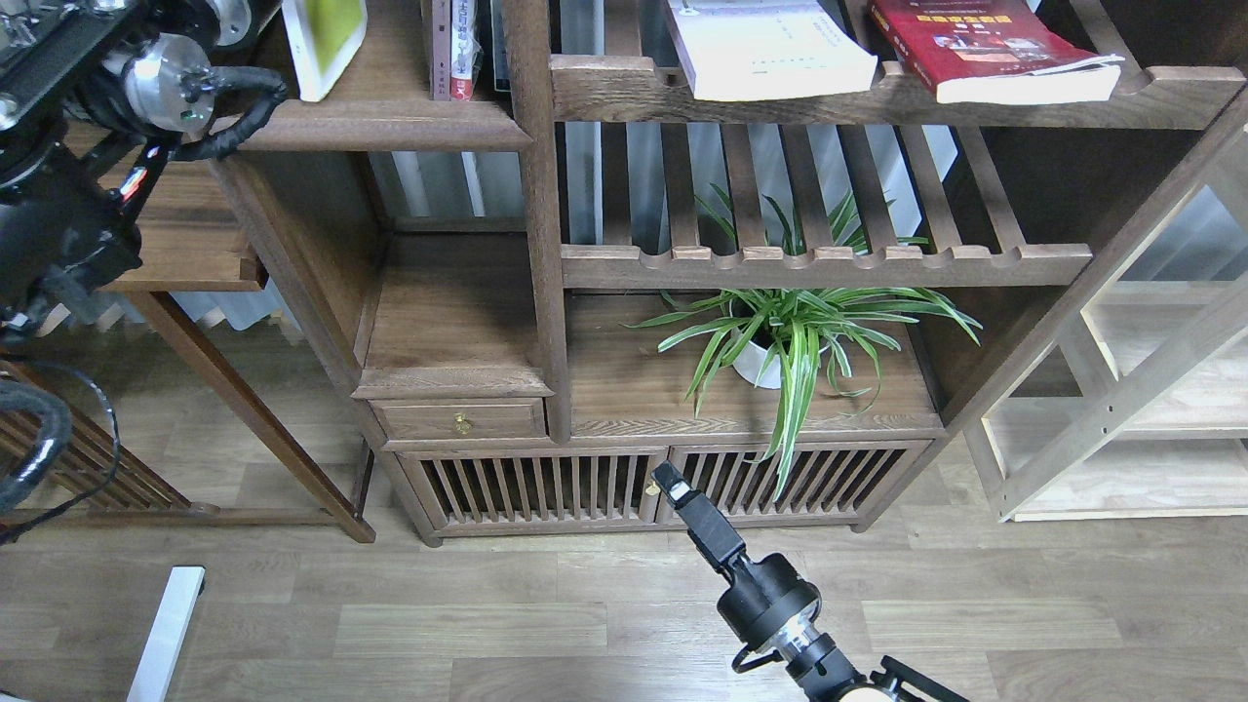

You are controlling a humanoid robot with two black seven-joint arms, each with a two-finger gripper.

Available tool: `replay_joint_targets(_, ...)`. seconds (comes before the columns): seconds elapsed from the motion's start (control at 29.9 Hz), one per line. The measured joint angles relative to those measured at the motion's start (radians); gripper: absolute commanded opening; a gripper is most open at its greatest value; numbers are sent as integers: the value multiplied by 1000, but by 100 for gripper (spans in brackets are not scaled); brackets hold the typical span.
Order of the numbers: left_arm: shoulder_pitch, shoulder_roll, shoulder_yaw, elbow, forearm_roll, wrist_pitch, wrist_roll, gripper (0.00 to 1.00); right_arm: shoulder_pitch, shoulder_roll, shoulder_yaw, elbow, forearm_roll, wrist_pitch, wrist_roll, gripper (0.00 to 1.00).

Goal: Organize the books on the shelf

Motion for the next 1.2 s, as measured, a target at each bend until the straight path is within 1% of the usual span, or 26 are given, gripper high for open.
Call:
replay_joint_targets(0.13,-16,-15,0,7,0,0,-3,25,-2,-3,1,1,0,0,0,98)
replay_joint_targets(0.57,-93,-35,0,10,0,1,-3,25,-21,-21,0,1,0,0,-3,98)
replay_joint_targets(0.77,-148,-46,-7,11,0,1,-2,28,-29,-28,-2,1,0,0,-6,98)
replay_joint_targets(1.07,-195,-31,-17,2,-2,1,-2,30,-32,-41,-2,1,0,0,-6,98)
replay_joint_targets(1.14,-197,-25,-18,0,-2,1,-2,32,-33,-41,-2,1,0,0,-7,98)
replay_joint_targets(1.2,-197,-14,-18,-8,-3,2,-3,38,-33,-42,-1,1,-1,0,-8,98)
